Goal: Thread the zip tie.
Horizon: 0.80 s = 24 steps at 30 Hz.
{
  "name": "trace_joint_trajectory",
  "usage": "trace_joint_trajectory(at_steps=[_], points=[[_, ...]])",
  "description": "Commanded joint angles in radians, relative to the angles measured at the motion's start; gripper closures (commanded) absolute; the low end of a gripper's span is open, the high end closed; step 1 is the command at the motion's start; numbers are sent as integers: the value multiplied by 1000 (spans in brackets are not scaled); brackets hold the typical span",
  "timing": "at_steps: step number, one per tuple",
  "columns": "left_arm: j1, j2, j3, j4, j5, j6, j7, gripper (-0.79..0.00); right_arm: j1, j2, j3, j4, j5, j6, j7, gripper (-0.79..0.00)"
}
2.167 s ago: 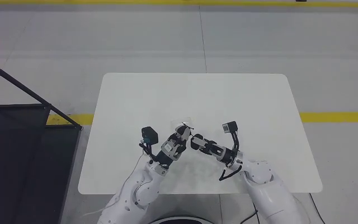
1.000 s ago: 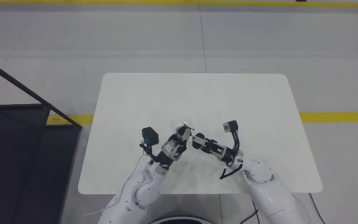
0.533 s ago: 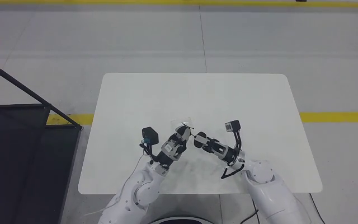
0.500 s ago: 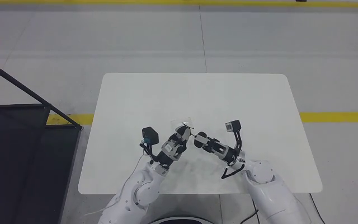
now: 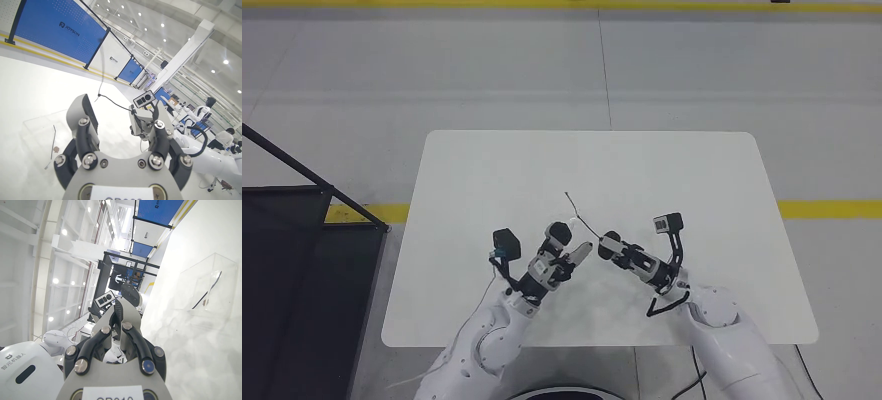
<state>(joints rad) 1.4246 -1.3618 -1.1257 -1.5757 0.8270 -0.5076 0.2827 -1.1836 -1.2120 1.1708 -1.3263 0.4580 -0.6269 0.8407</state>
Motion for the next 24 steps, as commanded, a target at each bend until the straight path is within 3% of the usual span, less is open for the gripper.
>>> trace_joint_trajectory(at_steps=[1, 6, 10, 16, 24], points=[[16, 6, -24, -5, -41, -47, -16, -760, -1, 3, 10, 3, 48, 0, 39, 0], [42, 21, -82, -15, -205, -164, -96, -785, 2, 8, 29, 14, 205, 11, 187, 0], [36, 33, -99, -3, -403, -233, -253, -785, 16, 11, 40, 47, 372, 49, 361, 0], [4, 51, -116, 9, -689, -208, -512, -785, 49, 9, 48, 80, 519, 169, 522, 0], [4, 51, -116, 9, -689, -208, -512, -785, 59, 10, 57, 94, 521, 209, 561, 0]])
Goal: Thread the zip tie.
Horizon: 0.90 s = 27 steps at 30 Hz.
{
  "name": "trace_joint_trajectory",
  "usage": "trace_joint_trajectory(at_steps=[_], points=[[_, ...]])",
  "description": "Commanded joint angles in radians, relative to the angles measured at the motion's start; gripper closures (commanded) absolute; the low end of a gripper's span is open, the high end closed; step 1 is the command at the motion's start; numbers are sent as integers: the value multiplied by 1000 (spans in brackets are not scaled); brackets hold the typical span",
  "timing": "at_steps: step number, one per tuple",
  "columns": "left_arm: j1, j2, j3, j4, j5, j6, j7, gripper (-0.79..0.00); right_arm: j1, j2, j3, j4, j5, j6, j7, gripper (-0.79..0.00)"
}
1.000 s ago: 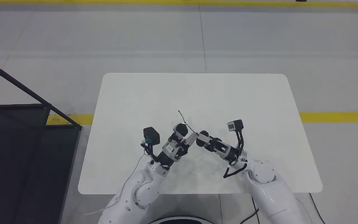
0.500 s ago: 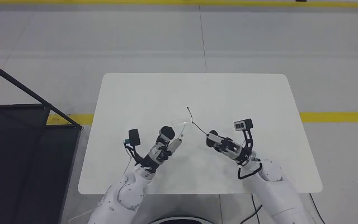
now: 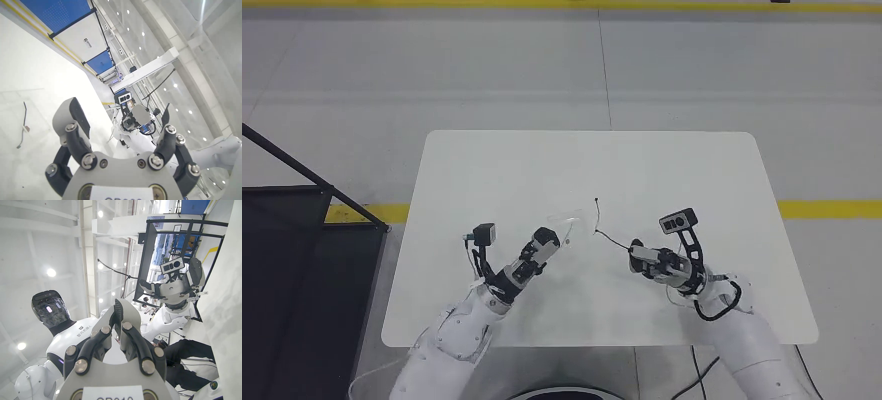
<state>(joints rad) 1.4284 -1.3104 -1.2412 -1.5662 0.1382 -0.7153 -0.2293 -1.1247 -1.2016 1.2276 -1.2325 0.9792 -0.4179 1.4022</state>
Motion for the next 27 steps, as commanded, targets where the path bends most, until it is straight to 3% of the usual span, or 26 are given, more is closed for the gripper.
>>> trace_joint_trajectory(at_steps=[1, 5, 13, 21, 27], points=[[0, 0, 0, 0, 0, 0, 0, -785, 0, 0, 0, 0, 0, 0, 0, 0], [7, -2, 26, -12, -67, 15, -23, -785, -3, -1, -2, -6, -5, 2, -17, 0], [-42, 12, 41, 16, -637, 159, -407, -785, -21, -8, -32, -60, -52, -36, -46, 0], [-90, 15, 39, 97, -920, 268, -649, -785, -12, -19, -47, -54, 19, -2, -2, 0], [-120, 11, 56, 147, -1031, 315, -778, -628, 13, -29, -60, -15, 47, 27, 27, 0]])
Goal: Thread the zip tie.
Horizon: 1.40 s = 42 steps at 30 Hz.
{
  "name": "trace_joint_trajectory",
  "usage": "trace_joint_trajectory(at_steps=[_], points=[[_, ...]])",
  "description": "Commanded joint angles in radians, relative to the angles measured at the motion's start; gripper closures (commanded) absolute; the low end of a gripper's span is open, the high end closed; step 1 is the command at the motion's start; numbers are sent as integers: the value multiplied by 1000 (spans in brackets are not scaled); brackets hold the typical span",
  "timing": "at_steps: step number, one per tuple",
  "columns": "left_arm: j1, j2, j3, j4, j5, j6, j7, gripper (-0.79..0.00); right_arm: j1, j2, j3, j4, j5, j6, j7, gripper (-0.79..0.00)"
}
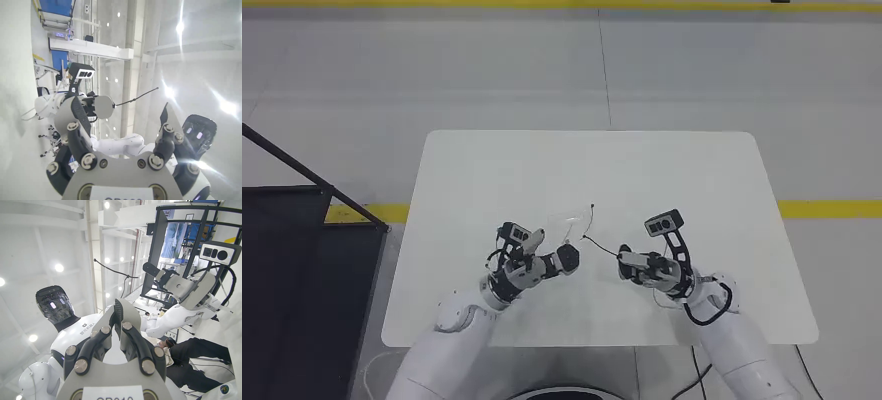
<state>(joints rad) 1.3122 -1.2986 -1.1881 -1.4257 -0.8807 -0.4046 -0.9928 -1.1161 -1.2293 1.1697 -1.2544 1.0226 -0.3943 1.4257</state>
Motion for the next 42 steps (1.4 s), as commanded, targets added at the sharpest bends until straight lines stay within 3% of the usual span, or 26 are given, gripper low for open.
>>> trace_joint_trajectory(at_steps=[1, 16, 18, 21, 27, 36, 39, 41, 42], points=[[-9, -2, 5, 13, -18, 6, -22, -579, 9, -3, -5, 13, 5, 7, 7, 0], [-43, -16, 37, 46, -101, 40, -72, -308, 28, -23, -21, 42, -41, -4, -4, 0], [-46, -17, 35, 51, -107, 40, -79, -225, 27, -24, -22, 40, -44, -4, -4, 0], [-48, -18, 34, 54, -110, 40, -86, -175, 25, -26, -21, 38, -51, -6, -6, 0], [-48, -20, 32, 57, -115, 35, -96, -139, 23, -29, -18, 36, -63, -6, -6, 0], [-48, -23, 30, 57, -122, 36, -107, -163, 26, -33, -16, 45, -75, 0, 0, 0], [-49, -24, 29, 58, -123, 37, -111, -114, 27, -34, -16, 48, -76, 2, 2, 0], [-49, -25, 28, 59, -124, 37, -114, -9, 27, -35, -16, 50, -77, 2, 2, 0], [-50, -25, 28, 59, -124, 36, -115, 0, 28, -36, -16, 51, -76, 3, 3, 0]])
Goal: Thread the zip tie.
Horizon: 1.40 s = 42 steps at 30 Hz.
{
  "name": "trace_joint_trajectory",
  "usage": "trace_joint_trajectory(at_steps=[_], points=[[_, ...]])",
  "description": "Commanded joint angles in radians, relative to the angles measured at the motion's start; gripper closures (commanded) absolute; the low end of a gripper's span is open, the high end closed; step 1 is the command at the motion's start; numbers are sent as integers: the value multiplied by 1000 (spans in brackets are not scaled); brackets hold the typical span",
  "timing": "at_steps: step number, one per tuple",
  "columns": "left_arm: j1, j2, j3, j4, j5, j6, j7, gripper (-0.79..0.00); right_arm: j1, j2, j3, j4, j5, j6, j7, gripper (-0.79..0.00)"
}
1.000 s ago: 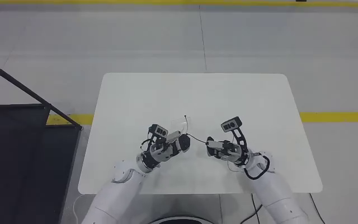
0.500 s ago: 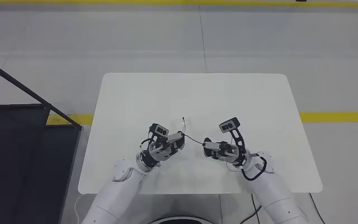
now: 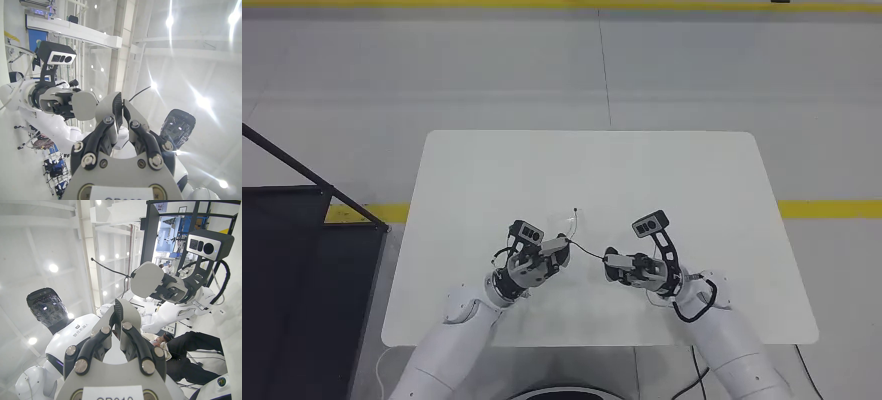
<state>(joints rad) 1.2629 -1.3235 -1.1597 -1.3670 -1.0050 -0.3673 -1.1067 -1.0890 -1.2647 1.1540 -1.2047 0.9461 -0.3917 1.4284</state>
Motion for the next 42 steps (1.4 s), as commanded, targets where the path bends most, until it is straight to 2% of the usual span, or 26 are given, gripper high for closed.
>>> trace_joint_trajectory(at_steps=[1, 11, 23, 42], points=[[0, -1, -1, 1, 0, -2, -1, 0, 1, -1, 0, 2, 1, 1, 1, 0], [0, -1, -4, 11, 61, -21, 13, 0, -22, -4, 39, -27, 68, -13, -13, 0], [1, 1, 16, 13, 203, -44, 49, 0, -56, -11, 105, -58, 155, 38, 38, 0], [47, 17, -6, -11, 315, -108, 44, 0, -46, -49, 132, -11, 256, 97, 97, 0]])
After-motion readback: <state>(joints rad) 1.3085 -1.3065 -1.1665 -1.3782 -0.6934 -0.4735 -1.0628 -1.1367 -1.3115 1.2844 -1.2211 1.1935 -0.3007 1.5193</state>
